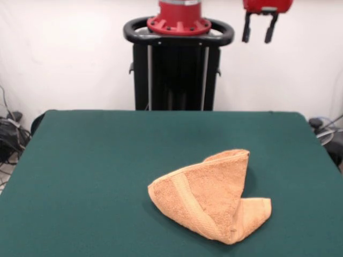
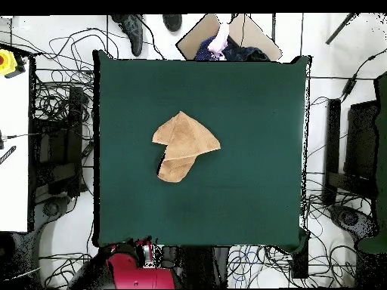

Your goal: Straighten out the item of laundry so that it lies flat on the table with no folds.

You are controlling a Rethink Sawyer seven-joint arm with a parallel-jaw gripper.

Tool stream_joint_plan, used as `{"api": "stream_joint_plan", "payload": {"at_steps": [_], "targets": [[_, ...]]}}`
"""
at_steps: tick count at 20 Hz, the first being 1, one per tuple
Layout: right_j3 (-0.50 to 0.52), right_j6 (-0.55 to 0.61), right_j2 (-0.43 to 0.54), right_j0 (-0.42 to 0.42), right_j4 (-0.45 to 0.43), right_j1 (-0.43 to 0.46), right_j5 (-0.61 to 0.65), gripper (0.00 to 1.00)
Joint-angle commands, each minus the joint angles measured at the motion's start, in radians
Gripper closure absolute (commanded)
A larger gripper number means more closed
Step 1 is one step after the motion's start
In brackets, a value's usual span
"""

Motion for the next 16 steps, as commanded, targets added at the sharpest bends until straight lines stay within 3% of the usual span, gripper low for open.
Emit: {"api": "stream_joint_plan", "payload": {"at_steps": [1, 16], "targets": [[-0.06, 0.298, -0.035, 0.002, 0.026, 0.163, -0.075, 0.0], [-0.094, 0.218, 0.007, -0.086, 0.043, 0.291, -0.195, 0.0]]}}
